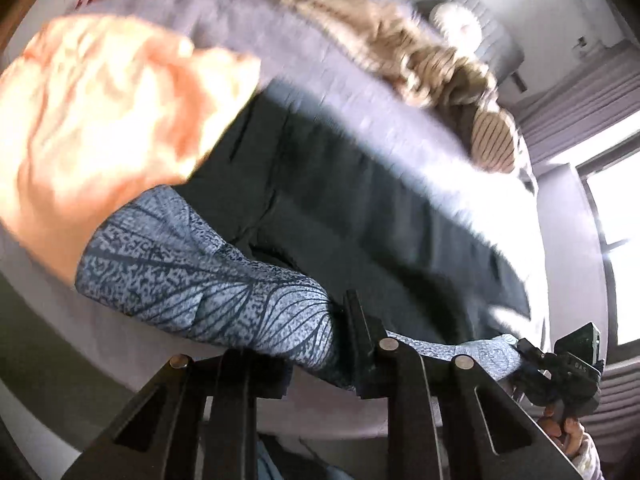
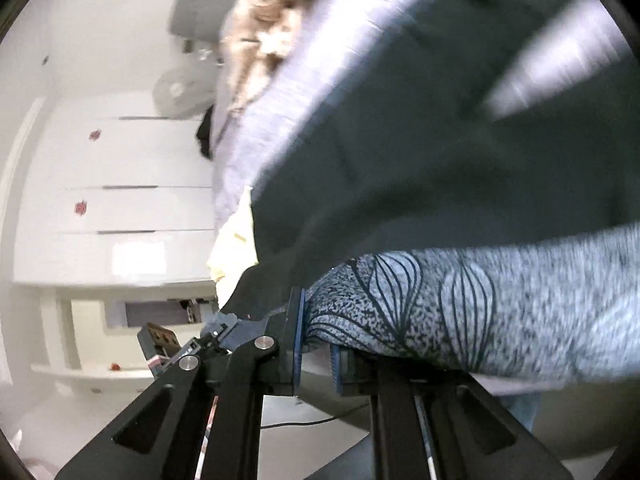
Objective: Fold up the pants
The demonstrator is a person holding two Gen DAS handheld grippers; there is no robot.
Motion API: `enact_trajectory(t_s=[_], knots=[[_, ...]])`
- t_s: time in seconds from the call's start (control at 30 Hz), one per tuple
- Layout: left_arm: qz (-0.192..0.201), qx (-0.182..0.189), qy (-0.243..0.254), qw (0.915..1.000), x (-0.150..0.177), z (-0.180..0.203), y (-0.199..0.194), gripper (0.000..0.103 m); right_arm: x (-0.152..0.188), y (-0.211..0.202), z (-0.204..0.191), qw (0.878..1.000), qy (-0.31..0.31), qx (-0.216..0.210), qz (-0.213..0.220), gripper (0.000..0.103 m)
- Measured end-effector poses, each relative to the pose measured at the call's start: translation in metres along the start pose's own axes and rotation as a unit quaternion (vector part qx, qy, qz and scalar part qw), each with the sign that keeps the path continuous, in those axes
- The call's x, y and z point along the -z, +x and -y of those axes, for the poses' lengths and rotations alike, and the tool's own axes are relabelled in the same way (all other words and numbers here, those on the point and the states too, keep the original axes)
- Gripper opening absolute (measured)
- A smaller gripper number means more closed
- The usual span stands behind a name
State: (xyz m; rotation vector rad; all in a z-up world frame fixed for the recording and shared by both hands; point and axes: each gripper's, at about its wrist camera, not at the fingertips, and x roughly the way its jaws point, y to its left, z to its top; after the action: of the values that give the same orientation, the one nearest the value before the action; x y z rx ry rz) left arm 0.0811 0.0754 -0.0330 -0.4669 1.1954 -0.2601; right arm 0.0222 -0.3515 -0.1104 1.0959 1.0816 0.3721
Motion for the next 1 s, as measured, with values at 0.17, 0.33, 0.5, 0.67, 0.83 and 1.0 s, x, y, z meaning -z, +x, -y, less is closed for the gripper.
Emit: enact_trajectory(t_s=[0.17,0.33,0.5,0.67,0.83,1.0], knots=[[0.029,0.001,0.028,0.9992,-0.06,0.022,0.014,0.023,-0.07,0.006,-0.04,0.999,-0.051,0.009,0.007,0.012],[0.029,-0.034,0.049,0.9978,-0.122,0.034,0.073,0.025,-0.141,0.045,-0.046,0.997,-0.059,0.056,0.0,0.012],[0.035,-0.106,0.04,0.9929,-0.164,0.014,0.13,0.068,-0.192,0.098,-0.012,0.994,-0.031,0.103,-0.021,0.016],[0.001,-0.16,0.028,0.9868,-0.178,-0.014,0.163,0.068,-0.213,0.142,0.036,0.989,0.023,0.139,-0.035,0.017],[-0.014,-0.142,0.089,0.9857,-0.169,0.012,0.14,0.068,-0.205,0.121,0.011,0.991,0.002,0.132,-0.034,0.053],[-0.07,-0.064,0.192,0.9769,-0.128,0.079,0.144,0.068,-0.164,0.044,-0.009,0.991,-0.016,0.132,-0.002,0.054]])
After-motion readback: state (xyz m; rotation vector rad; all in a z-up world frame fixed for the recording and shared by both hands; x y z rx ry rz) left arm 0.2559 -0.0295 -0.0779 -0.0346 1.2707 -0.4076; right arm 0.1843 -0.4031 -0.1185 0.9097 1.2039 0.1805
